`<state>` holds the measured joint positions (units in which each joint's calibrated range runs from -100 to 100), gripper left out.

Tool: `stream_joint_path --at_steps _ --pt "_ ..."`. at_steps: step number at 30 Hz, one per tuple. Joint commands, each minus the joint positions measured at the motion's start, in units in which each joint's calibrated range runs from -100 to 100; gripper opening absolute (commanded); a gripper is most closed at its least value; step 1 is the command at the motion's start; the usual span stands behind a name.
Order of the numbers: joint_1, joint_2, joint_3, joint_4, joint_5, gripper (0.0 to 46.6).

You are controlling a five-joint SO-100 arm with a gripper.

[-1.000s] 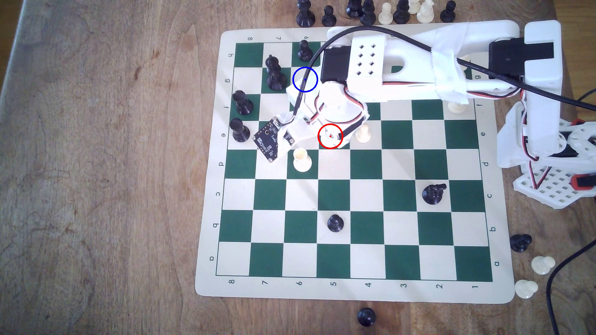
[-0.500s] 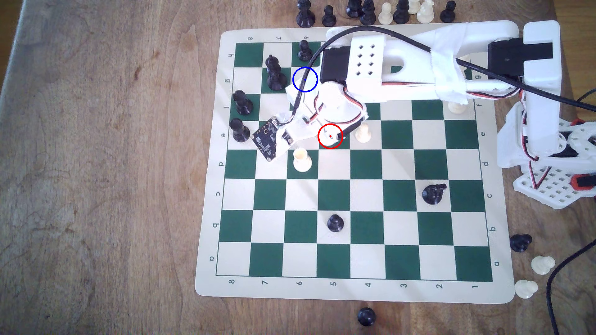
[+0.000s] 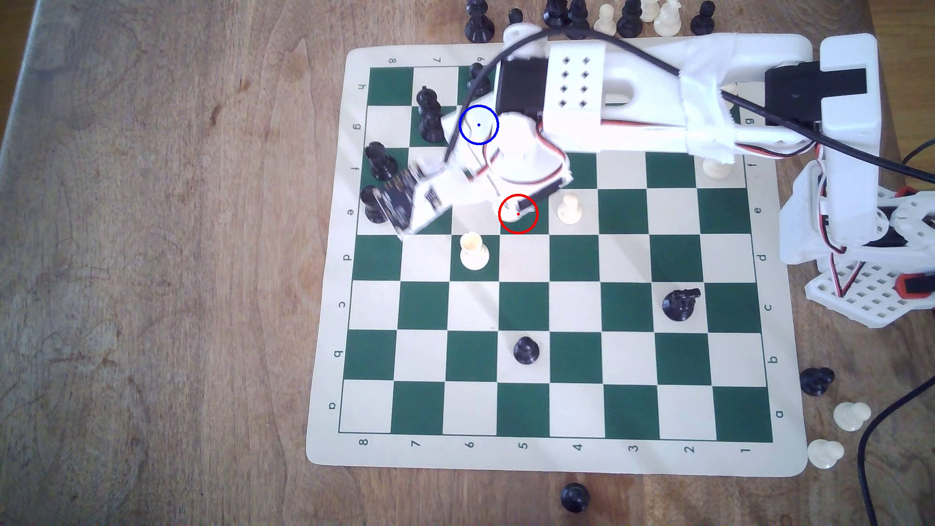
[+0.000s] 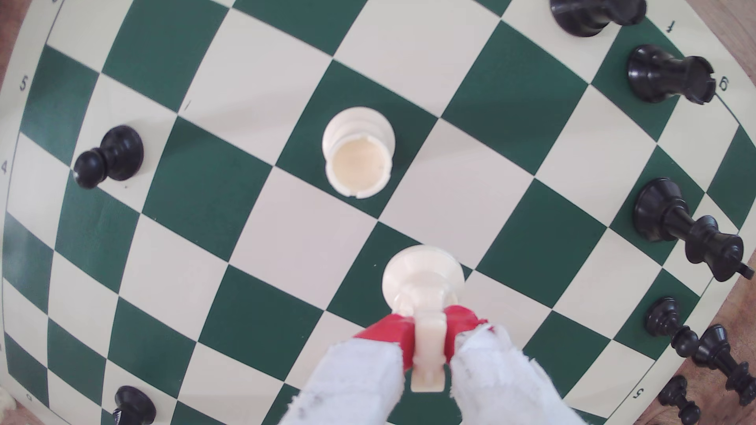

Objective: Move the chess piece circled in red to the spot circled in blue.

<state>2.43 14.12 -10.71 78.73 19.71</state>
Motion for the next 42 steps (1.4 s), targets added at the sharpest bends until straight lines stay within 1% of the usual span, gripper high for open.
stream_joint_path --at_steps 1,3,6,7,8,9,12,17,23,29,32,42 --pt "2.45 -5.54 -5.97 -2.15 -3.47 0.3" --pt "3.00 -5.63 -5.79 -2.23 -4.64 0.3" --pt "4.10 -6.56 -4.16 -3.87 -9.23 0.3" --pt "4.41 -6.82 -4.07 -3.87 -9.57 0.3" --pt "4.80 -7.24 -4.34 -3.79 -12.55 0.3" --pt "5.11 -7.41 -4.70 -3.70 -13.28 0.3" --pt "6.13 -7.41 -5.61 -3.70 -13.38 0.3" --pt "9.81 -1.72 -14.22 -2.31 -14.02 0.3" --pt "12.47 4.39 -19.75 -2.64 -13.53 0.3" --pt "12.86 9.57 -21.48 -3.54 -13.38 0.3" --pt "12.31 11.77 -23.56 -3.54 -13.77 0.3" --pt "11.61 14.32 -25.65 -3.13 -13.82 0.3"
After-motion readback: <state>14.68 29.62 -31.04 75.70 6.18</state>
